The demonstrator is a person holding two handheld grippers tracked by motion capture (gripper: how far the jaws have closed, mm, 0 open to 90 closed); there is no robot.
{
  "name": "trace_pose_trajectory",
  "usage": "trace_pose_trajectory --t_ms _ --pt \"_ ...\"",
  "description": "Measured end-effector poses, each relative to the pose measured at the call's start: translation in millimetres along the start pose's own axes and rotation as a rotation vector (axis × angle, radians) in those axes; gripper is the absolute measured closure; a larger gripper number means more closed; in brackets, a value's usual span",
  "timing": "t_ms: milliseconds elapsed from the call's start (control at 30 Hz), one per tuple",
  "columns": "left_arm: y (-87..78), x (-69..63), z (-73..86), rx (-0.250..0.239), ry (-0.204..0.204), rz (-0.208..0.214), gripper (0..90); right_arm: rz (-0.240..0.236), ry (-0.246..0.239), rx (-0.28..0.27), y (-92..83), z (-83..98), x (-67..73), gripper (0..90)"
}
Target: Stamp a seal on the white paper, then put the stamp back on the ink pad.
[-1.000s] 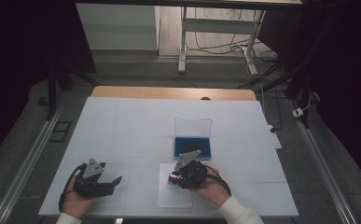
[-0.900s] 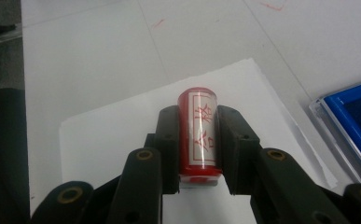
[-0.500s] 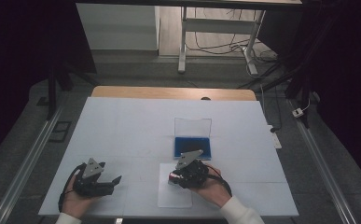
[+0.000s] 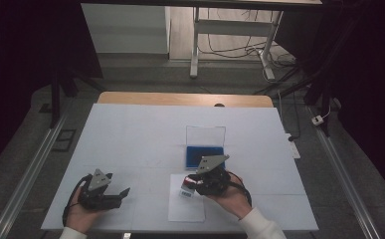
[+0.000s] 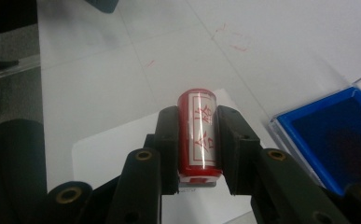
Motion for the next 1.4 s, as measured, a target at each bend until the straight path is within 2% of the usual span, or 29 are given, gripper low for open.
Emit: trace_pose_trajectory --t_ms 467,700,1100,1400 --pt "0.6 -0.1 0.1 -0.001 0.005 0.003 19.3 0.027 0.012 -0.086 -29.3 -10.0 -3.6 70.3" --pt "0.6 -0.1 0.1 0.001 0.004 0.002 19.3 0.046 0.024 -0.104 -40.6 -11.1 -9.0 70.3" --pt "0.3 -0.4 0.4 0.001 0.006 0.001 19.3 0.075 0.05 -0.108 -46.2 -7.2 -21.6 70.2" --pt "-0.4 -1.0 -0.1 -0.002 0.002 -0.001 19.2 0.106 0.071 -0.102 -44.0 -4.3 -34.1 70.2"
Point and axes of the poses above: each handheld gripper's, and its own axes: y roughly forward along the jaws, z roughly out of its underside, x roughly to its left, the point moved 1 cm from there along y, roughly forward along the jaws, and after that the axes turned 4 degrees about y, right-handed, at the moved point
